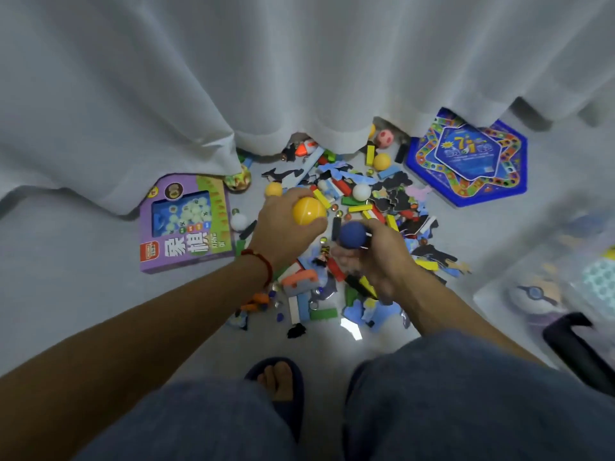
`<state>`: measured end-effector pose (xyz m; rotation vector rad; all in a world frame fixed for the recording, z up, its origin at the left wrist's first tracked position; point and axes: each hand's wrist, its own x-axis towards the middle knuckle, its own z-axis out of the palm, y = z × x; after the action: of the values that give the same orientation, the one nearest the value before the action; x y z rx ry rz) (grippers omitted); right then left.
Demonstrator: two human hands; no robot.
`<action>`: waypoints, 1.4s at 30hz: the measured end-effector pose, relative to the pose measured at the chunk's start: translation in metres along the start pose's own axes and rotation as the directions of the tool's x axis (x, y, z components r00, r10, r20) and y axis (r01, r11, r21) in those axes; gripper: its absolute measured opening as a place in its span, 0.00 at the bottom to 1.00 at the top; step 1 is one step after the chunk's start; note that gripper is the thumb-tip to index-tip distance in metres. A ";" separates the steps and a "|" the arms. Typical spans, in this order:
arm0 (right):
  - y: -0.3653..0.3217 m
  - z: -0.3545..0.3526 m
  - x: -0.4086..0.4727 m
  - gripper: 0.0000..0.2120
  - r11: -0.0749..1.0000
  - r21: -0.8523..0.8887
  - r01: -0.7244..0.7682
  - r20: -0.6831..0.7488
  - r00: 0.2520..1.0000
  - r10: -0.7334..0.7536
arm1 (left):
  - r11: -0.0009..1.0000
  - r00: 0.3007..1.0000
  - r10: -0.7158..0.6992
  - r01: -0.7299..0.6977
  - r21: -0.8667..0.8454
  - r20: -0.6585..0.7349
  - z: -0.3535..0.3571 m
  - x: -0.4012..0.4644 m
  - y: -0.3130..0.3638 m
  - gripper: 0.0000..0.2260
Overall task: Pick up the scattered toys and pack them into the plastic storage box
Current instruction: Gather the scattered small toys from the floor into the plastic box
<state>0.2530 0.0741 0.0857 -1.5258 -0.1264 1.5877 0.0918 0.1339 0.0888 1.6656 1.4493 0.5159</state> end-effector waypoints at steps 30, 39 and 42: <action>-0.014 -0.152 -0.178 0.06 0.939 -0.166 0.302 -0.261 0.904 -0.337 | 0.916 0.902 -0.006 0.179 -0.360 0.432 0.035 -0.098 0.132 0.10; 0.069 -0.040 -0.070 0.14 0.097 -0.886 0.454 0.390 0.840 -0.376 | 0.962 0.974 -0.225 0.222 0.162 0.001 -0.027 -0.100 -0.062 0.10; 0.093 -0.016 -0.040 0.18 -0.224 -0.807 0.547 0.591 0.737 -0.329 | 0.926 0.978 -0.200 0.210 0.315 -0.063 -0.025 -0.105 -0.106 0.14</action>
<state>0.2116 -0.0145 0.0543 -1.8876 -2.2052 0.7501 -0.0164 0.0402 0.0403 1.7286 1.7804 0.1950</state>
